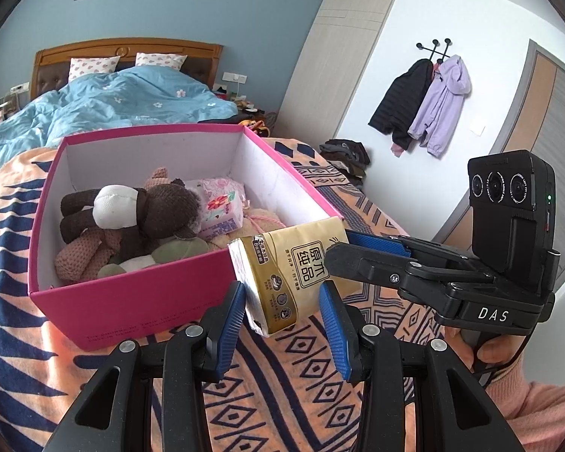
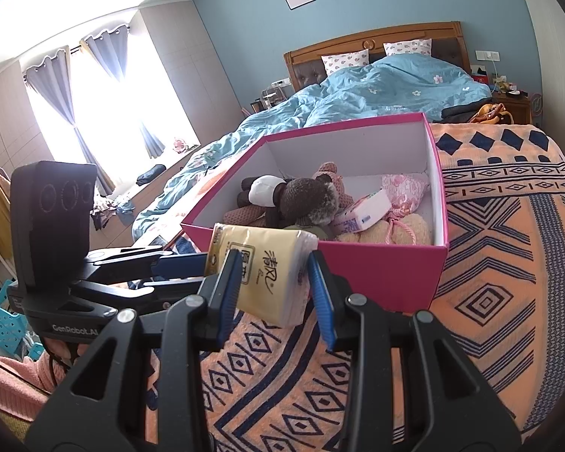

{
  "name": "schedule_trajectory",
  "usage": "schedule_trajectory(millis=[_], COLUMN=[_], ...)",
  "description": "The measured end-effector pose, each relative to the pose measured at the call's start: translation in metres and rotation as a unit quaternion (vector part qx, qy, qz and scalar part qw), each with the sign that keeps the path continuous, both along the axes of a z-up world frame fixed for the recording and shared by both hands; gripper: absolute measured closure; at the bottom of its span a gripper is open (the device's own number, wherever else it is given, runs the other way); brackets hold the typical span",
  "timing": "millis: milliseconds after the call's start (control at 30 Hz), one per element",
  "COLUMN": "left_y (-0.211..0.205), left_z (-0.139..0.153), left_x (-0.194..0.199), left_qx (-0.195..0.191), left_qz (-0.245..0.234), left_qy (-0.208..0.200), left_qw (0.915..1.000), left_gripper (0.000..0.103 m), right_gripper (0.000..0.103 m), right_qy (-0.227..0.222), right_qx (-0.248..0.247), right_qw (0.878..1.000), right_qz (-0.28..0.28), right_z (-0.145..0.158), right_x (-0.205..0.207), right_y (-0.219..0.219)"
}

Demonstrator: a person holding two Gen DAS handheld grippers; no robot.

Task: Organize objects
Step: 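Move the held tissue packet with both grippers over the box opening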

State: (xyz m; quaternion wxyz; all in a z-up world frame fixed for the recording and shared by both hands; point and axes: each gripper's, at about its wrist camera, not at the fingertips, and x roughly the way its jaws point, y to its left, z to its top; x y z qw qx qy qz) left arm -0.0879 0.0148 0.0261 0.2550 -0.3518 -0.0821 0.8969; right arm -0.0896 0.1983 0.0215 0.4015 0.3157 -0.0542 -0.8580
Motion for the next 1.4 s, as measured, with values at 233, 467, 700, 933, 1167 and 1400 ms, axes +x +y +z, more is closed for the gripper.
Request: schedule_trajectory(millis=[233, 467, 700, 933, 1167, 1400], left_y=[0.0014, 0.0015, 0.0033, 0.0041, 0.0050, 0.0053], left_z=[0.0001, 0.0012, 0.0029, 0.0063, 0.0084, 0.0083], left_x=[0.0002, -0.0018, -0.0026, -0.0048, -0.0071, -0.0077], left_qx=[-0.002, -0.003, -0.004, -0.005, -0.008, -0.008], left_qz=[0.003, 0.003, 0.004, 0.006, 0.007, 0.008], left_qy=[0.002, 0.003, 0.004, 0.005, 0.008, 0.009], left_qw=[1.0000, 1.0000, 1.0000, 1.0000, 0.9999, 0.9999], left_gripper=[0.063, 0.063, 0.063, 0.063, 0.063, 0.063], right_gripper=[0.063, 0.063, 0.063, 0.063, 0.063, 0.063], right_qy=[0.001, 0.002, 0.005, 0.005, 0.006, 0.007], right_qx=[0.001, -0.001, -0.002, -0.006, -0.008, -0.008], right_qw=[1.000, 1.000, 1.000, 1.000, 1.000, 1.000], right_qz=[0.000, -0.002, -0.003, -0.001, -0.002, -0.002], right_z=[0.0002, 0.0027, 0.0042, 0.0062, 0.0076, 0.0090], right_x=[-0.0006, -0.0046, -0.0059, -0.0070, -0.0077, -0.0089], right_y=[0.0000, 0.0006, 0.0006, 0.0011, 0.0015, 0.0012])
